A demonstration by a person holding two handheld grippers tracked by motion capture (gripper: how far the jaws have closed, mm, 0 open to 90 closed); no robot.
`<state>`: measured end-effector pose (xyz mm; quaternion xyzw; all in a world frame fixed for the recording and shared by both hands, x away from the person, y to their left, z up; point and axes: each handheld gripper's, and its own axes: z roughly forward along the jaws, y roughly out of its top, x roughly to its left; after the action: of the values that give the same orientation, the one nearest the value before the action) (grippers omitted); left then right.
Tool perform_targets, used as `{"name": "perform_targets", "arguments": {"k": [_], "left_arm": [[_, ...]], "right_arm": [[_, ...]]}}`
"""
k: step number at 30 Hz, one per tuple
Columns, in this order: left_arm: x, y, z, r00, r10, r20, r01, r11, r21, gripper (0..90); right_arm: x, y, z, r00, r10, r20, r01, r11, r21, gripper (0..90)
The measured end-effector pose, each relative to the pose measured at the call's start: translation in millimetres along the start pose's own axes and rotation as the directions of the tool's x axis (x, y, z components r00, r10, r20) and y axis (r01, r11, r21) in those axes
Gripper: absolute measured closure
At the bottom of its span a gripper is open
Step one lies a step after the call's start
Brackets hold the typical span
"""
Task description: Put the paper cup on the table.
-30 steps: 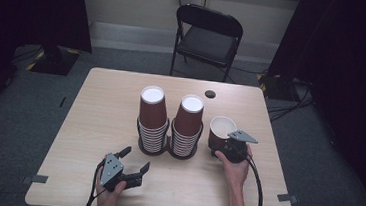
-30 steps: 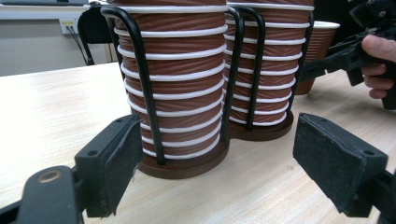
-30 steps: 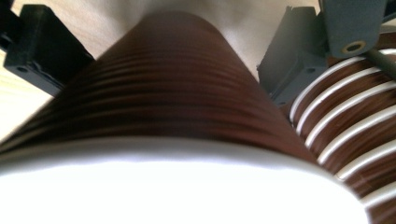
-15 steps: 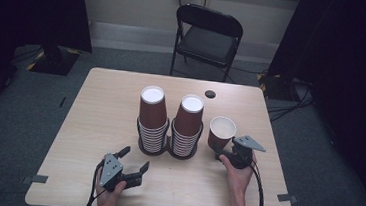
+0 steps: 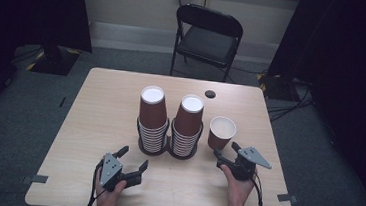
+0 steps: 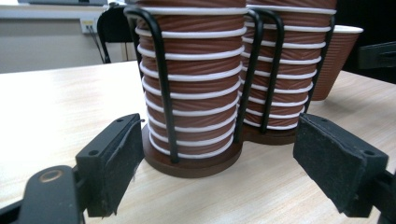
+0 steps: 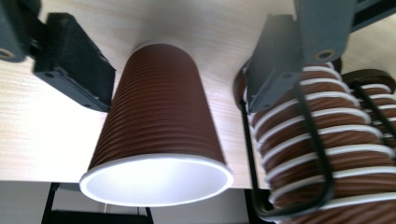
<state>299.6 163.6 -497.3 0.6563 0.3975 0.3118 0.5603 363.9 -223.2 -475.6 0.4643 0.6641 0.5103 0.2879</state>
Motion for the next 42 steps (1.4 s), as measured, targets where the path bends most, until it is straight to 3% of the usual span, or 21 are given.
{"name": "perform_targets", "arguments": {"k": [10,16,23,29,42], "left_arm": [[-3.5,-0.4,-3.4,0.9996,0.01,-0.026,-0.01,0.9999,0.008,15.7],[-3.6,-1.0,-4.6,0.9994,0.009,-0.032,-0.009,0.9999,-0.006,15.7],[-3.1,-1.6,-6.2,0.9995,0.002,-0.03,-0.002,0.9999,-0.016,15.6],[-4.6,-2.2,-7.8,0.9989,0.009,-0.045,-0.01,0.9996,-0.027,15.6],[-4.6,-2.8,-8.8,0.9991,0.005,-0.042,-0.007,0.9991,-0.041,15.7]], "right_arm": [[24.1,-6.3,-16.5,0.9985,-0.019,-0.052,0.015,0.997,-0.074,22.4],[48.0,-10.3,-20.4,0.9948,-0.048,-0.09,0.039,0.994,-0.105,22.4],[68.2,-14.9,-20.0,0.9852,-0.066,-0.159,0.04,0.986,-0.161,21.8],[81.7,-20.0,-17.4,0.978,-0.069,-0.197,0.034,0.984,-0.172,18.9],[93.0,-36.4,-13.2,0.9782,-0.063,-0.198,0.029,0.984,-0.174,14.7]]}}
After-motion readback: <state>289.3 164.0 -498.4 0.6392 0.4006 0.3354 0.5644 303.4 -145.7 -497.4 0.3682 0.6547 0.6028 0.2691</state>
